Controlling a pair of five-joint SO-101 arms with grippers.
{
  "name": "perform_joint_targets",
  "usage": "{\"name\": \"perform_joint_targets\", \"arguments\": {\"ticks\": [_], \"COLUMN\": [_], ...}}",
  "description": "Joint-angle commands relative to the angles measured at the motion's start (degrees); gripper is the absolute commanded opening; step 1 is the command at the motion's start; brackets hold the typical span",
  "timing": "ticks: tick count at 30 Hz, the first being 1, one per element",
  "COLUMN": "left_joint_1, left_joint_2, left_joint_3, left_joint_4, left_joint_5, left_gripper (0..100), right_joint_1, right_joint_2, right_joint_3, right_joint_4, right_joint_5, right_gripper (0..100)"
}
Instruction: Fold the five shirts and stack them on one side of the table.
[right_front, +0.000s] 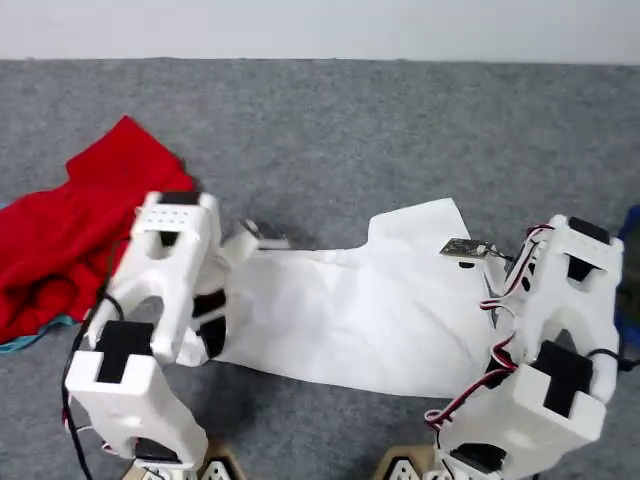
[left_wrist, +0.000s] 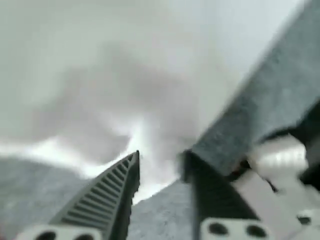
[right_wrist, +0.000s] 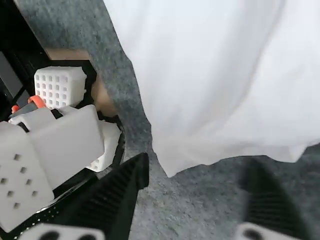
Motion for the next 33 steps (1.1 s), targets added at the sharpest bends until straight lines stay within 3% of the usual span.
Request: {"name": "perform_joint_targets", "arguments": {"ticks": [1, 5, 9, 14, 19, 23, 33], "left_joint_1": [-3.9, -7.2, -7.8, -7.6, -7.6, -6.2, -2.2], "left_joint_2": [-2.9, -2.9, -2.9, -2.9, -4.7, -8.9, -11.7], "left_joint_3": [-10.7, -19.4, -25.3, -29.1, -30.1, -30.1, -30.0], "left_joint_4": [1.8, 1.8, 1.8, 1.8, 1.8, 1.8, 1.8], "left_joint_5": [3.7, 3.8, 4.7, 12.0, 18.5, 19.6, 19.8], "left_gripper": [26, 26, 25, 16, 13, 13, 13], "right_joint_1": [0.5, -2.9, -11.3, -19.4, -19.1, -17.8, -19.1], "right_joint_2": [-4.4, -5.3, -1.3, 10.3, 21.8, 27.7, 34.1], "right_joint_3": [-6.3, -14.5, -22.2, -32.2, -46.3, -54.4, -56.5], "right_joint_4": [2.4, 1.6, -4.0, -7.4, -7.2, -7.1, -10.5], "right_joint_5": [-0.2, -1.0, -11.2, -20.2, -26.6, -30.2, -30.3], "right_gripper": [40.7, 32.2, 26.6, 28.4, 28.1, 28.1, 26.5]}}
